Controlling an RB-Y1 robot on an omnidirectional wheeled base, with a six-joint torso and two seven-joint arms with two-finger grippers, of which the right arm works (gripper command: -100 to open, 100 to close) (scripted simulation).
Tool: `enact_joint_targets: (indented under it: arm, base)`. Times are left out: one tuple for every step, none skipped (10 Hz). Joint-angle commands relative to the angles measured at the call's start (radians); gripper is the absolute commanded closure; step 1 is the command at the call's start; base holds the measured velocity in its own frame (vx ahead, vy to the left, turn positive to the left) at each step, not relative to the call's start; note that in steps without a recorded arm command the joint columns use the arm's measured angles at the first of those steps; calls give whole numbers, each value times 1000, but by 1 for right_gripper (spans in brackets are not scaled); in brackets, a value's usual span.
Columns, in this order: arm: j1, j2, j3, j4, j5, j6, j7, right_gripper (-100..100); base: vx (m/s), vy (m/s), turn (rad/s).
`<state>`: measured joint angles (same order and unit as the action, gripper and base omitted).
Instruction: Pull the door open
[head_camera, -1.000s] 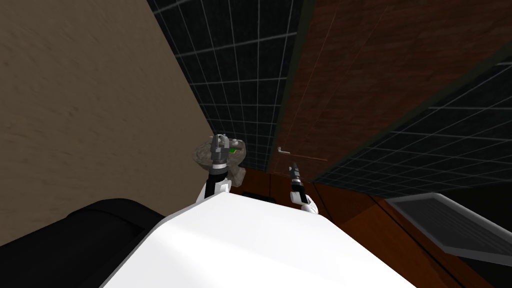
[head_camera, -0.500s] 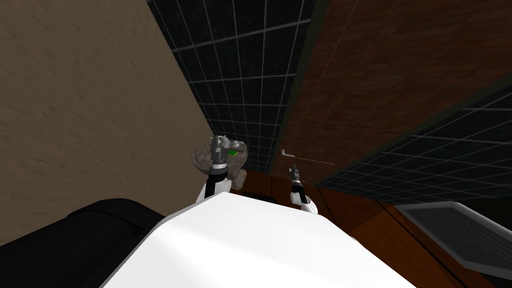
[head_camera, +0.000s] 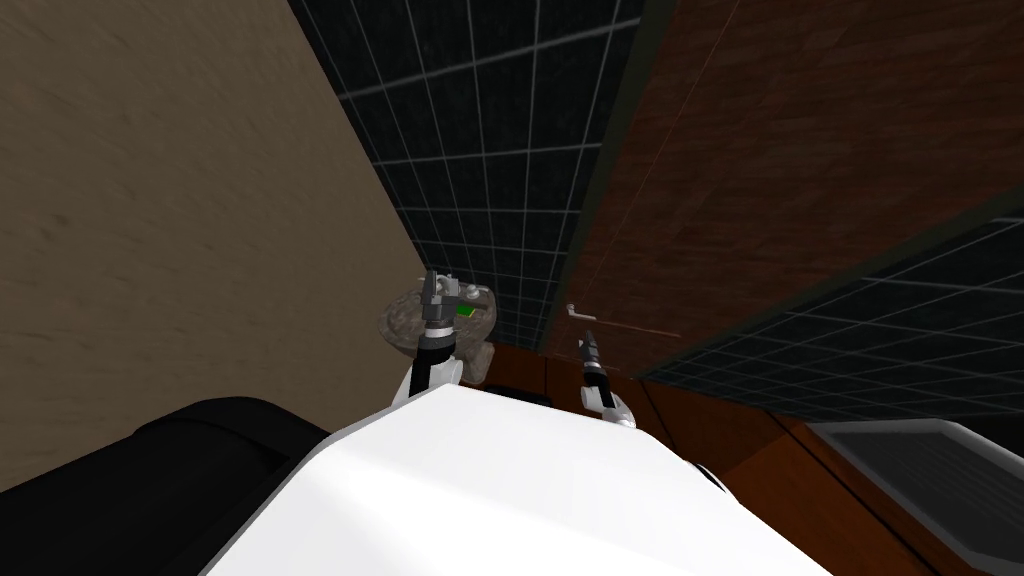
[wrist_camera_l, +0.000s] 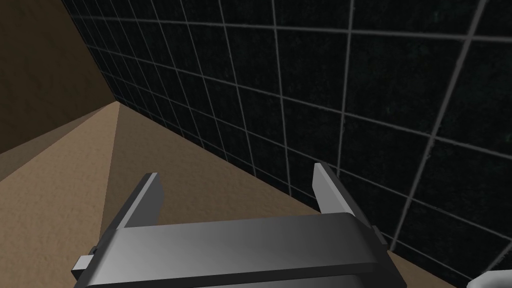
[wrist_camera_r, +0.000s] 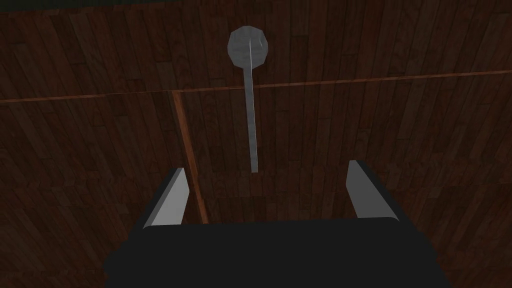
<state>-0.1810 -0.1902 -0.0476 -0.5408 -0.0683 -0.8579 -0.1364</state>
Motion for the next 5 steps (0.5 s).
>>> enact_joint_targets:
  arm:
    - [-11, -2, -2, 31, -2, -5, -2, -100]
    - [-10, -1, -1, 25, -2, -5, -1, -100]
    - [-11, 1, -17, 31, 19, -9, -9, -100]
    - [-11, 4, -32, 33, 38, -11, -15, -100]
    - [-11, 6, -42, 34, 50, -12, -20, -100]
  base:
    - [79, 30, 12]
    - [34, 12, 1]
    - [46, 10, 239]
    - [116, -2, 248]
    - [159, -22, 92]
